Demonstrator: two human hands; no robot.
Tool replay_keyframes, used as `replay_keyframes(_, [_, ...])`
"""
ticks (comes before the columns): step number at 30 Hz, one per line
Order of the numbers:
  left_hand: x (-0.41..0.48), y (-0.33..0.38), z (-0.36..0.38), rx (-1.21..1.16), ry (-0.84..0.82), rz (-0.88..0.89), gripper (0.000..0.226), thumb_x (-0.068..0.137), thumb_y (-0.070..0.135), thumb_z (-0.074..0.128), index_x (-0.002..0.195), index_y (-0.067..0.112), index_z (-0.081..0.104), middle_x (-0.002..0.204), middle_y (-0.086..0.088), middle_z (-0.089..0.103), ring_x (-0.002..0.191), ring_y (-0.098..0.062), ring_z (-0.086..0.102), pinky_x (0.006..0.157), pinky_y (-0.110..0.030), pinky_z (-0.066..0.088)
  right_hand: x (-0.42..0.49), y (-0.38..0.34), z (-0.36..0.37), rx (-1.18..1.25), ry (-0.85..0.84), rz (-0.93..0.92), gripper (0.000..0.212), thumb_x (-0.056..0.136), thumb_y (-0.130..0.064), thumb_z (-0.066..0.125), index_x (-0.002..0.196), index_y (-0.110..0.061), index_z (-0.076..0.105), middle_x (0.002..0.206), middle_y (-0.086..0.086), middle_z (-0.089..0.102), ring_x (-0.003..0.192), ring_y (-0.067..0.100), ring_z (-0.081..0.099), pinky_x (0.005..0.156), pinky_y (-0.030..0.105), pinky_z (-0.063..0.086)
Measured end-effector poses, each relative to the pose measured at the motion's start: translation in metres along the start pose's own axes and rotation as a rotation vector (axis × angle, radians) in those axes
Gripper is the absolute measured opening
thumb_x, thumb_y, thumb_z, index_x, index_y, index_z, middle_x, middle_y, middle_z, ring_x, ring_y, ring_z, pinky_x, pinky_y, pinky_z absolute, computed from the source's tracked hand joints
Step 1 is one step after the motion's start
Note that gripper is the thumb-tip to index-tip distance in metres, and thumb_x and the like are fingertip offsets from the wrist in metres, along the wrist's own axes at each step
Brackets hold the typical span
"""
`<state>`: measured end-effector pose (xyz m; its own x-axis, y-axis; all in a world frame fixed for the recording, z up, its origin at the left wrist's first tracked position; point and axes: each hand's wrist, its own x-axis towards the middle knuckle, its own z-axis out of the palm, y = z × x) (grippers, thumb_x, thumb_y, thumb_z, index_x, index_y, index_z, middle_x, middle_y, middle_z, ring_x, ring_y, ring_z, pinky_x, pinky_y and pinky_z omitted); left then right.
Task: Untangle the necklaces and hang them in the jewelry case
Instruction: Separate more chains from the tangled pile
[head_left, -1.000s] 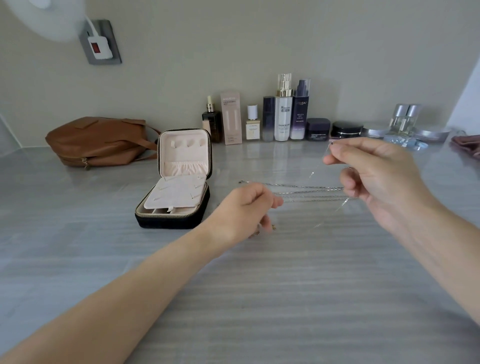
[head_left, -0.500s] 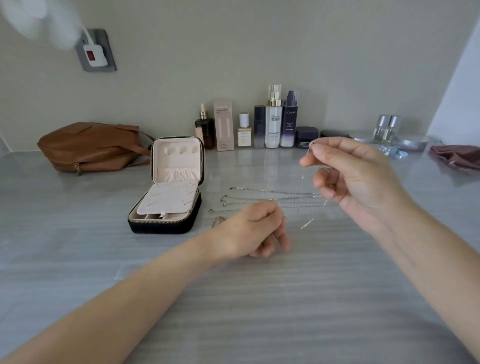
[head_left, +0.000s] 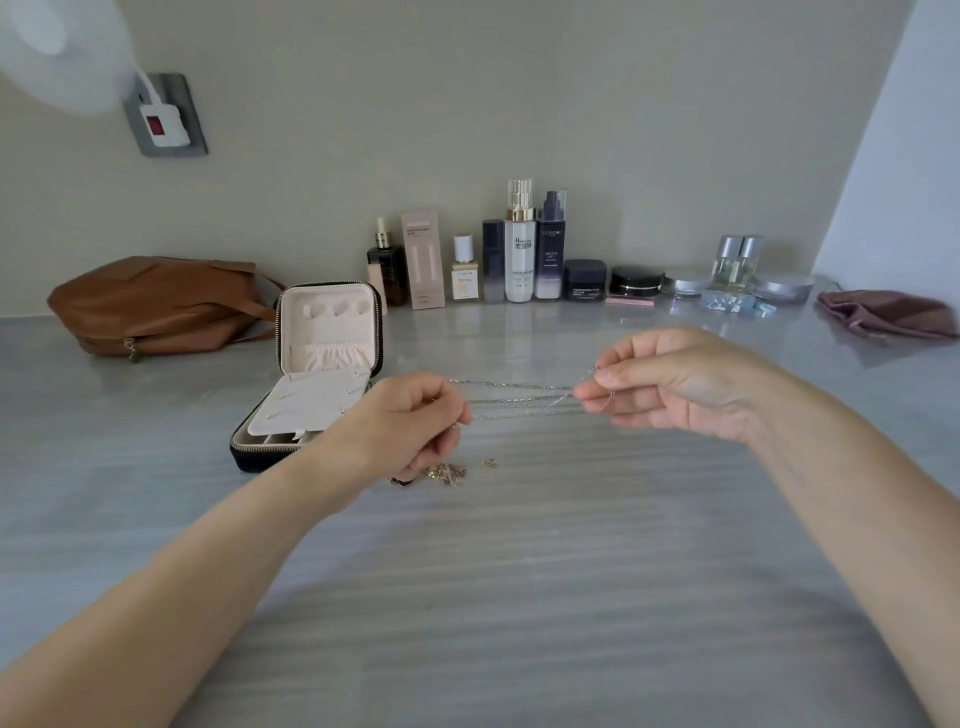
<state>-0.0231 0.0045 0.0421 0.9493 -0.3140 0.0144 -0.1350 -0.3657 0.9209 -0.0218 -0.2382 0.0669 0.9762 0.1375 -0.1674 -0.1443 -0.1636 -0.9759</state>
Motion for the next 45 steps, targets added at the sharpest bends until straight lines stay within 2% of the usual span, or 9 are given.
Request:
replay_keyframes(4, [0.002,-0.002,-0.004,0.055,0.038,0.0,0.022,0.094,0.018,0.045,0.077,0.011,0.058,0.056,-0.003,0.055,0.037,-0.008,0.034,0.036,-0.017,0.026,0.0,0.001,-0.01,-0.069,0.018,0.064,0.014,0.078,-0.002,0.065,0.073,-0.014,0.061,0.064,-0.001,0.07,0.057,0.009,0.065,0.059,0.024,0.054])
replay_keyframes(11, [0.002,-0.004,-0.002,0.144,0.018,-0.011,0.02,0.091,0.016,0.049,0.076,0.012,0.062,0.049,0.003,0.057,0.037,-0.007,0.035,0.041,-0.018,0.031,0.002,0.006,-0.033,-0.25,0.079,0.107,0.012,0.075,0.001,0.068,0.082,-0.009,0.066,0.053,-0.003,0.062,0.046,0.005,0.053,0.042,0.015,0.043])
replay_keyframes(21, [0.013,0.003,0.018,0.311,-0.063,-0.054,0.015,0.087,0.019,0.056,0.076,0.014,0.065,0.048,0.007,0.061,0.039,-0.005,0.04,0.037,-0.015,0.03,0.004,0.015,-0.056,-0.45,0.132,0.27,0.007,0.078,0.002,0.065,0.08,-0.004,0.061,0.061,0.011,0.066,0.045,0.009,0.062,0.037,0.014,0.042])
replay_keyframes(26, [0.029,0.017,0.027,0.428,-0.108,-0.08,0.012,0.086,0.019,0.058,0.079,0.012,0.064,0.048,0.008,0.062,0.048,-0.013,0.039,0.035,-0.013,0.03,0.009,0.022,-0.065,-0.482,0.211,0.335,0.009,0.08,0.002,0.062,0.088,0.0,0.059,0.067,0.014,0.066,0.04,0.008,0.062,0.036,0.013,0.042])
replay_keyframes(30, [0.036,0.012,0.035,0.474,-0.146,-0.082,0.015,0.086,0.018,0.057,0.079,0.007,0.064,0.045,0.01,0.061,0.042,-0.011,0.039,0.036,-0.016,0.031,0.011,0.025,-0.071,-0.509,0.274,0.335,0.006,0.079,0.0,0.064,0.083,-0.002,0.061,0.062,0.01,0.064,0.039,0.006,0.058,0.039,0.013,0.039])
replay_keyframes(35, [0.045,0.008,0.033,0.497,-0.138,-0.102,0.014,0.086,0.019,0.057,0.075,0.011,0.062,0.046,0.008,0.062,0.035,-0.008,0.035,0.037,-0.016,0.03,0.015,0.03,-0.078,-0.53,0.376,0.315,0.011,0.073,-0.001,0.07,0.083,0.0,0.065,0.039,0.004,0.054,0.034,0.008,0.046,0.034,0.012,0.034])
replay_keyframes(39, [0.051,0.008,0.031,0.512,-0.15,-0.129,0.016,0.086,0.02,0.057,0.077,0.009,0.061,0.059,0.0,0.065,0.032,-0.011,0.036,0.038,-0.019,0.03,0.015,0.032,-0.08,-0.517,0.384,0.325,0.009,0.074,-0.001,0.069,0.081,0.0,0.064,0.031,0.001,0.05,0.025,0.006,0.042,0.031,0.011,0.033])
replay_keyframes(43, [0.056,0.01,0.029,0.581,-0.176,-0.144,0.017,0.087,0.023,0.057,0.08,0.008,0.062,0.069,-0.005,0.068,0.035,-0.011,0.038,0.039,-0.019,0.032,0.018,0.034,-0.083,-0.547,0.405,0.326,0.021,0.073,-0.001,0.069,0.093,0.006,0.066,0.045,0.006,0.054,0.043,0.013,0.045,0.037,0.015,0.036])
replay_keyframes(45, [0.059,0.01,0.028,0.605,-0.185,-0.166,0.017,0.087,0.024,0.056,0.078,0.011,0.062,0.073,-0.007,0.069,0.041,-0.013,0.037,0.04,-0.02,0.031,0.019,0.034,-0.084,-0.567,0.414,0.331,0.025,0.073,-0.001,0.069,0.096,0.008,0.065,0.041,0.004,0.053,0.046,0.014,0.046,0.04,0.017,0.037])
